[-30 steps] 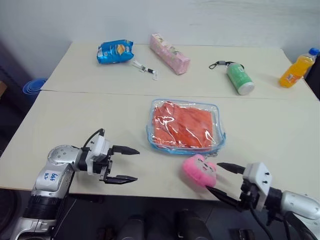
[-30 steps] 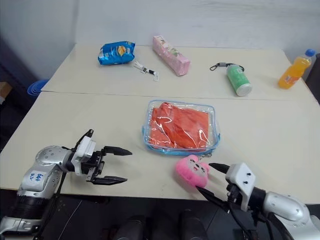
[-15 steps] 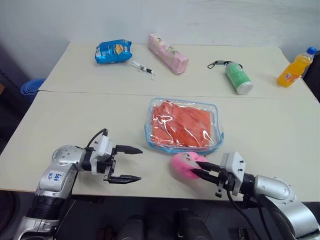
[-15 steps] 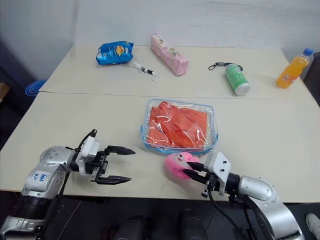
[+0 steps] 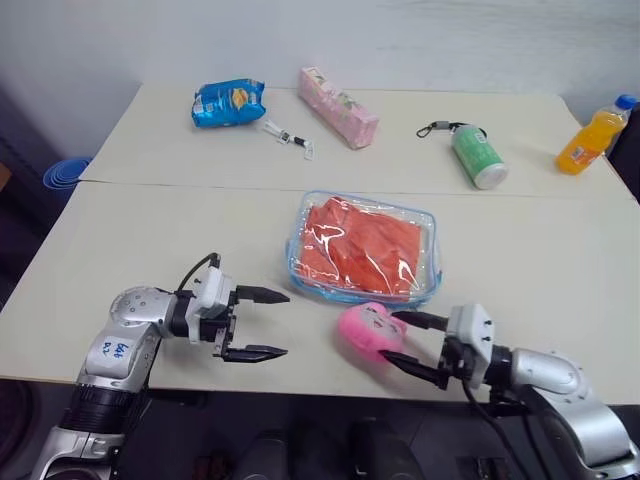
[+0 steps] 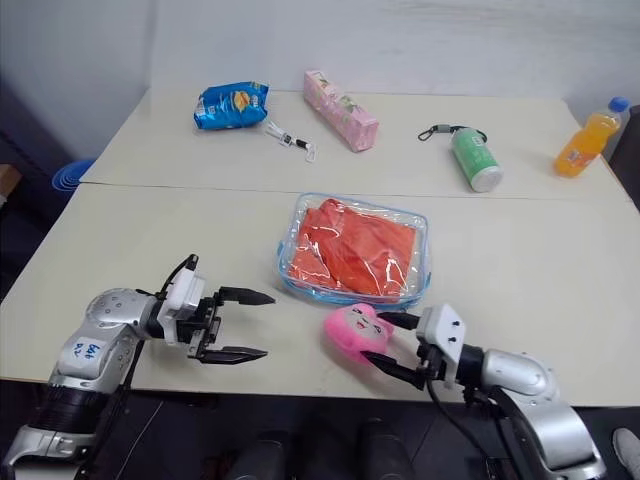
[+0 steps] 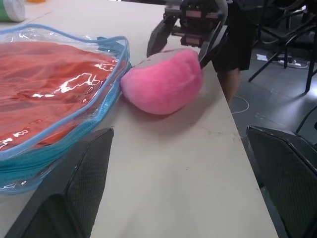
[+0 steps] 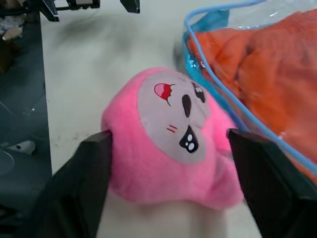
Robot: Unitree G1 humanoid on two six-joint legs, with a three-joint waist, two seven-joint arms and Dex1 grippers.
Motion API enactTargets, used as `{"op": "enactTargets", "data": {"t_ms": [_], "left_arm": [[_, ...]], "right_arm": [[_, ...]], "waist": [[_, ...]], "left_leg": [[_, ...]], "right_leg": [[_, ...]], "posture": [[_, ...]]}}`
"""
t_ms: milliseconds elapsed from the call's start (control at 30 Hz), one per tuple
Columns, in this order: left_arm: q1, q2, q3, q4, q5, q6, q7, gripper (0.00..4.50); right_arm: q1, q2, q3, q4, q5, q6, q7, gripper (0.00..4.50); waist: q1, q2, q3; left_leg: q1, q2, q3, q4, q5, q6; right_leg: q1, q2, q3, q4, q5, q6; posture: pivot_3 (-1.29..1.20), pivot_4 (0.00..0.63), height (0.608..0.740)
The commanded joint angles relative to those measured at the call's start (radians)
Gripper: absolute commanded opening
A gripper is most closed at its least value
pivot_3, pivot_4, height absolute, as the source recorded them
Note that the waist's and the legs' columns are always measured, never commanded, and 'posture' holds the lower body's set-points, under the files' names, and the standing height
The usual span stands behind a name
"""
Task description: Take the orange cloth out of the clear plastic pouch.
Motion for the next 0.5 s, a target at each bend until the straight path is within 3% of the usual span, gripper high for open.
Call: {"op": "enactTargets", "data": {"t_ms": [33,267,500], "left_arm": [[0.001,0.027,0.024,0.009,-0.003,-0.012,-0.013,4.5],[0.052,0.109,0.118,0.093,-0.028,-0.031,-0.059,4.5],[0.069,0.162,0.138,0.151,-0.003,-0.092,-0.119,4.5]], "right_arm": [[0.076,-0.016,-0.135,-0.074,0.104,-0.104,0.093,4.45],[0.261,-0.014,-0.445,-0.001,0.225,-0.249,0.235,4.45],[0.351,-0.014,-0.564,0.219,0.131,-0.548,0.432,4.45]], "waist": [[0.001,0.0,0.0],[-0.001,0.0,0.0],[-0.001,-0.001,0.001]], "left_leg": [[0.0,0.0,0.0,0.0,0.0,0.0],[0.001,0.0,0.0,-0.001,0.0,0.0],[0.002,0.001,0.001,-0.002,-0.001,0.002]], "right_leg": [[0.0,0.0,0.0,0.0,0.0,0.0],[0.002,0.0,0.0,-0.001,0.0,0.0],[0.003,0.0,0.0,-0.003,0.0,0.0]], "posture": [[0.0,0.15,0.74],[0.0,0.15,0.74],[0.0,0.15,0.74]]}}
